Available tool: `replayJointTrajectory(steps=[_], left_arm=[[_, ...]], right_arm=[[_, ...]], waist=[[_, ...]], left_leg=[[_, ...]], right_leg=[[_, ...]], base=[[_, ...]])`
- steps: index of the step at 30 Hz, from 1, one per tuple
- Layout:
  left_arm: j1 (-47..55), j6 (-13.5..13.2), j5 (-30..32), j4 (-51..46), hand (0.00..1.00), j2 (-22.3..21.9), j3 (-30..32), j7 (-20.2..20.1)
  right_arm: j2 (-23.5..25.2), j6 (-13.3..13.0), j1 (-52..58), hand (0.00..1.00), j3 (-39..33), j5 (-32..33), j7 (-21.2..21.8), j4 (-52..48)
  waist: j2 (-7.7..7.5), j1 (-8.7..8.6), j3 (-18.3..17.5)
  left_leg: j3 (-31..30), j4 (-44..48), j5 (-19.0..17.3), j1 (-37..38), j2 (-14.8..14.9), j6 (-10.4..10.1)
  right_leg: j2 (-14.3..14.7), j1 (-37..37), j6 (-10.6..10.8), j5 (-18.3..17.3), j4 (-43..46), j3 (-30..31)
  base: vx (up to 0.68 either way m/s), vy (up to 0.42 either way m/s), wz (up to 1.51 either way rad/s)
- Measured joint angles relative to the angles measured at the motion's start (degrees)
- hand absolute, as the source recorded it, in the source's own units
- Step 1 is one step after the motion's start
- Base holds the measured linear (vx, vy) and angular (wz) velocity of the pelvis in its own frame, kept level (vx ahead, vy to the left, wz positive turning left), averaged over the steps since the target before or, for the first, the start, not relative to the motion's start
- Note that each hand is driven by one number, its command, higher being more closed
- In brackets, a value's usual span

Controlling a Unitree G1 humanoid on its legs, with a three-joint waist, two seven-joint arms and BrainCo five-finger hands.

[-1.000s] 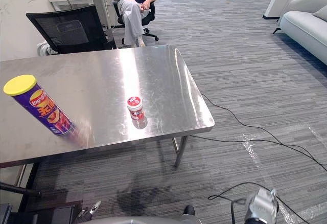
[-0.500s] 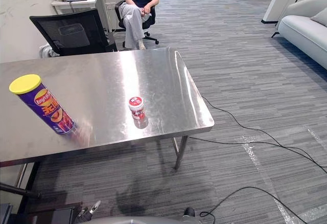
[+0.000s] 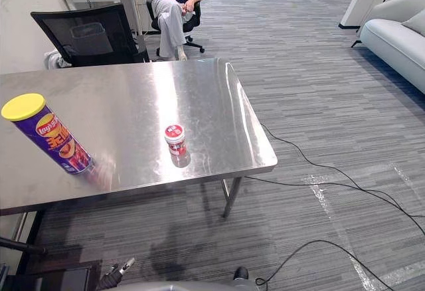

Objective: Put the gum and the chips on the shelf.

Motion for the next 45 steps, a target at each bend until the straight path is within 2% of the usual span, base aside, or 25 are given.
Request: replayJointTrajectory(steps=[2, 3, 8, 11, 16, 19, 21, 22, 23, 24, 25, 26, 27, 28, 30, 33, 37, 41, 43, 44, 45], left_arm=[[0.2, 0.5, 0.2, 0.0, 0.0, 0.0, 0.5, -0.2], [0.4, 0.7, 1.1, 0.0, 0.0, 0.0, 1.1, -0.4], [1.2, 0.7, 1.6, -1.5, 0.0, 1.0, 5.4, -0.6], [1.7, 0.6, 1.6, -1.8, 0.0, 1.5, 6.2, -0.6], [1.7, 0.2, 1.2, -1.7, 0.0, 1.9, 5.9, -0.4], [1.7, 0.1, 1.1, -1.7, 0.0, 2.0, 4.6, 0.0], [1.9, 0.2, 1.0, -1.7, 0.0, 1.8, 3.2, 0.4], [1.9, 0.2, 1.0, -1.7, 0.0, 1.6, 2.7, 0.6], [2.0, 0.4, 1.1, -1.9, 0.0, 1.3, 1.6, 0.9], [2.2, 0.5, 1.1, -2.2, 0.0, 1.1, 1.5, 0.9], [2.3, 0.8, 1.1, -2.9, 0.0, 0.6, 1.2, 1.1], [2.3, 1.0, 1.1, -3.5, 0.0, 0.5, 0.9, 1.3], [2.4, 1.4, 1.1, -4.6, 0.0, 0.1, 0.3, 1.6], [2.5, 1.7, 1.1, -5.2, 0.0, -0.1, 0.0, 1.7], [2.9, 2.0, 1.1, -5.7, 0.0, -0.3, -0.2, 2.2], [2.9, 2.0, 1.5, -5.8, 0.0, -0.3, -0.2, 2.4], [3.2, 1.9, 1.6, -6.4, 0.0, -0.3, -0.2, 2.6], [3.3, 1.5, 1.7, -6.7, 0.0, -0.1, 0.0, 2.6], [3.4, 1.4, 1.8, -6.7, 0.0, -0.1, 0.0, 2.6], [3.4, 1.3, 1.8, -6.7, 0.0, 0.0, 0.0, 2.6], [3.4, 1.3, 1.8, -6.7, 0.0, 0.0, 0.0, 2.6]], right_arm=[[-0.8, 0.0, 0.7, 0.0, -5.2, 3.5, -1.1, 0.0], [-2.2, 0.0, 1.1, 0.0, -9.5, 6.2, -2.2, 0.0], [-11.7, -1.7, 0.6, 0.0, -28.5, 16.4, -7.8, -1.9], [-16.4, -3.0, -2.1, 0.0, -34.9, 20.5, -10.6, -2.1], [-19.3, -4.2, -9.0, 0.0, -38.6, 26.2, -14.8, 0.2], [-20.9, -6.2, -13.0, 0.0, -38.8, 28.4, -16.6, 0.6], [-21.8, -8.7, -15.5, 0.0, -35.4, 28.8, -18.2, -2.5], [-21.8, -9.9, -16.0, 0.0, -32.4, 28.8, -18.7, -5.8], [-21.8, -11.8, -16.3, 0.0, -26.7, 28.7, -19.9, -13.5], [-21.8, -12.5, -16.4, 0.0, -24.4, 28.7, -20.5, -17.0], [-21.8, -14.0, -16.4, 0.0, -20.2, 28.5, -21.2, -24.6], [-21.9, -14.5, -16.5, 0.0, -18.6, 28.0, -21.6, -28.3], [-21.8, -15.4, -16.6, 0.0, -15.8, 27.3, -22.5, -35.3], [-21.8, -16.2, -16.9, 0.0, -14.2, 26.1, -22.4, -39.3], [-21.2, -16.8, -17.1, 0.0, -10.0, 20.8, -21.0, -48.6], [-20.3, -17.9, -16.3, 0.0, -6.2, 14.8, -17.0, -56.0], [-19.8, -19.0, -14.5, 0.0, -0.6, 13.4, -6.1, -64.6], [-20.0, -20.2, -11.3, 0.0, 6.1, 7.9, 5.8, -72.0], [-20.2, -20.6, -11.3, 0.0, 7.7, 7.3, 9.0, -72.8], [-20.2, -21.8, -11.3, 0.0, 9.0, 7.1, 11.8, -72.8], [-20.3, -22.2, -11.3, 0.0, 9.5, 7.0, 12.5, -72.8]], waist=[[-0.47, -0.01, 0.3], [-0.21, -0.08, 0.2], [-0.67, -0.14, 0.1], [-1.01, -0.23, 0.0], [-1.91, -0.26, 0.0], [-2.0, -0.25, -0.1], [-1.22, -0.18, -0.4], [-1.81, -0.18, 0.0], [-0.73, -0.19, -0.3], [-0.99, -0.21, -0.2], [-0.7, -0.23, -0.4], [-0.28, -0.23, -0.5], [-0.76, -0.2, -0.3], [0.04, -0.15, -0.4], [0.05, -0.18, -0.2], [0.12, -0.2, -0.2], [-0.1, -0.22, 0.0], [-0.56, -0.16, 0.2], [-0.66, -0.12, 0.3], [-0.78, -0.16, 0.4], [-0.82, -0.16, 0.4]], left_leg=[[0.1, 0.4, -0.4, -0.1, 0.1, 0.0], [0.1, 0.5, -0.6, 0.1, 0.1, 0.0], [0.2, 0.8, -1.2, 0.2, 0.0, 0.0], [0.3, 0.7, -1.2, 0.0, 0.1, 0.0], [0.1, 0.8, -1.2, -0.3, 0.1, 0.0], [-0.2, 1.5, -1.4, -0.9, 0.1, 0.1], [-0.3, 1.7, -1.4, -1.0, 0.1, 0.2], [-0.3, 1.7, -1.4, -1.1, 0.0, 0.2], [-0.3, 1.9, -1.4, -1.1, 0.0, 0.2], [-0.3, 2.0, -1.4, -1.3, 0.0, 0.2], [-0.2, 2.4, -1.5, -2.1, -0.1, 0.3], [-0.2, 2.5, -1.5, -2.3, -0.1, 0.3], [-0.2, 2.8, -1.4, -3.0, -0.1, 0.3], [-0.3, 3.0, -1.4, -3.0, 0.0, 0.3], [-0.6, 3.3, -1.4, -3.0, 0.2, 0.3], [-0.9, 3.4, -1.4, -3.0, 0.2, 0.3], [-1.3, 3.2, -1.4, -3.1, 0.1, 0.3], [-1.9, 3.2, -1.4, -3.1, 0.1, 0.3], [-2.1, 3.2, -1.4, -3.1, 0.1, 0.3], [-2.6, 3.2, -1.4, -3.1, 0.1, 0.3], [-2.8, 3.2, -1.4, -3.1, 0.1, 0.3]], right_leg=[[0.0, -0.1, 0.0, -0.3, 0.5, 0.2], [-0.1, -0.2, 0.0, -0.7, 1.1, 0.4], [-0.4, -0.6, 0.1, -1.3, 2.1, 0.8], [-0.3, -0.9, 0.0, -1.4, 2.4, 1.0], [0.0, -0.9, 0.0, -1.4, 2.4, 0.8], [-0.1, -1.1, 0.0, -1.4, 2.5, 0.6], [-0.3, -1.3, -0.2, -1.5, 3.0, 0.6], [-0.4, -1.5, -0.2, -1.5, 3.3, 0.7], [-0.5, -1.6, -0.4, -1.6, 3.6, 0.8], [-0.5, -1.9, -0.4, -1.6, 3.8, 0.9], [-0.7, -2.6, -0.5, -1.6, 4.0, 1.1], [-0.7, -2.9, -0.5, -1.6, 4.0, 1.1], [-0.7, -3.5, -0.5, -1.6, 4.0, 1.2], [-0.7, -3.5, -0.5, -1.6, 4.0, 1.1], [-0.5, -3.5, -0.5, -1.6, 4.0, 0.9], [-0.5, -3.4, -0.4, -1.6, 3.8, 0.7], [-0.5, -3.1, -0.3, -1.5, 3.3, 0.5], [-0.4, -2.2, 0.1, -1.2, 2.0, -0.4], [-0.5, -2.0, 0.1, -1.2, 1.9, -0.6], [-0.5, -1.8, 0.1, -1.2, 1.8, -0.9], [-0.5, -1.7, 0.1, -1.2, 1.8, -1.1]], base=[[-0.01, -0.003, -0.02], [-0.02, 0.003, -0.06], [0.0, 0.002, -0.01], [0.0, 0.0, 0.0], [0.0, -0.005, 0.01], [-0.02, -0.015, 0.06], [-0.03, -0.01, 0.02], [-0.04, -0.005, 0.0], [-0.05, -0.005, -0.02], [-0.07, -0.007, -0.04], [-0.05, -0.008, -0.05], [-0.06, -0.017, -0.04], [-0.04, -0.025, 0.0], [-0.04, -0.028, 0.03], [-0.01, -0.033, 0.04], [-0.01, -0.015, 0.02], [0.0, -0.003, 0.01], [0.0, -0.016, 0.07], [0.0, -0.01, 0.06], [0.0, -0.014, 0.09], [0.0, -0.017, 0.13]])
